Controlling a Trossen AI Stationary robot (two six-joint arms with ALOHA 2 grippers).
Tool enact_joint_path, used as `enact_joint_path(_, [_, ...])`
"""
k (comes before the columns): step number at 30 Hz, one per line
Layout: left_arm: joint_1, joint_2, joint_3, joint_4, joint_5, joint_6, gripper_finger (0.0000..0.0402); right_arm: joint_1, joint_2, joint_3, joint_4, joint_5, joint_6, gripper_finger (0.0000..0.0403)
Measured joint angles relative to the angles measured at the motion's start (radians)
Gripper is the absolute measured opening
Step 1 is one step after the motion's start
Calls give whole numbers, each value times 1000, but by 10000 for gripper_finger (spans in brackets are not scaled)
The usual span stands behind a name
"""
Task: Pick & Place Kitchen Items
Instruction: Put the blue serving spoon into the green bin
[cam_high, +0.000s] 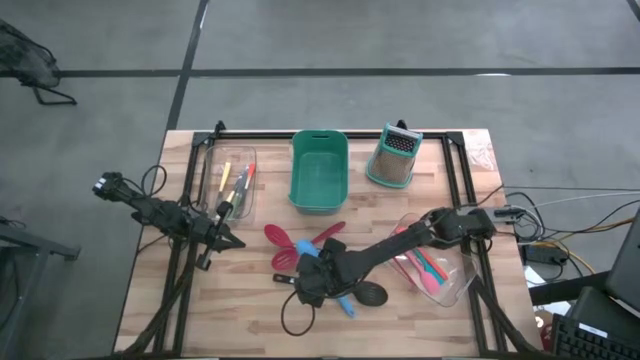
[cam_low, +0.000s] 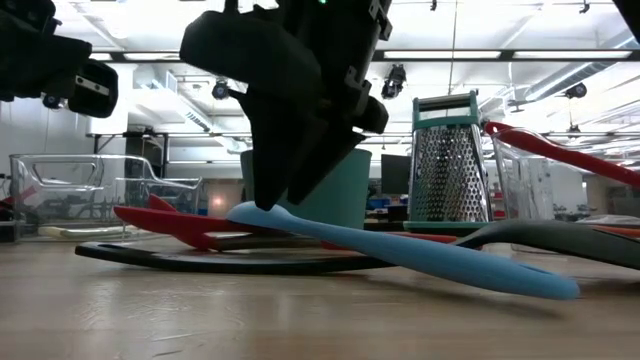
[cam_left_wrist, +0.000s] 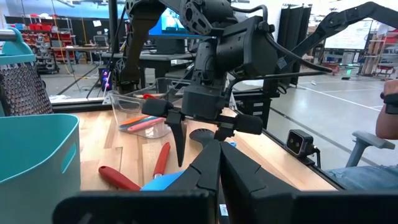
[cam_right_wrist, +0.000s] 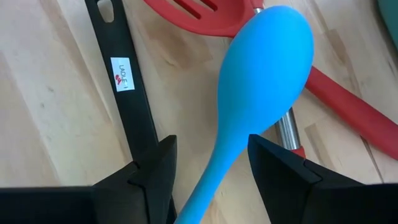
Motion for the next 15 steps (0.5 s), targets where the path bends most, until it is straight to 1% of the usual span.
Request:
enact_joint_path(8, [0,0,0,0,0,0,12,0,0,-5,3,0,23,206])
enact_joint_path(15, [0,0,0,0,0,0,12,0,0,-42,22,-8,48,216])
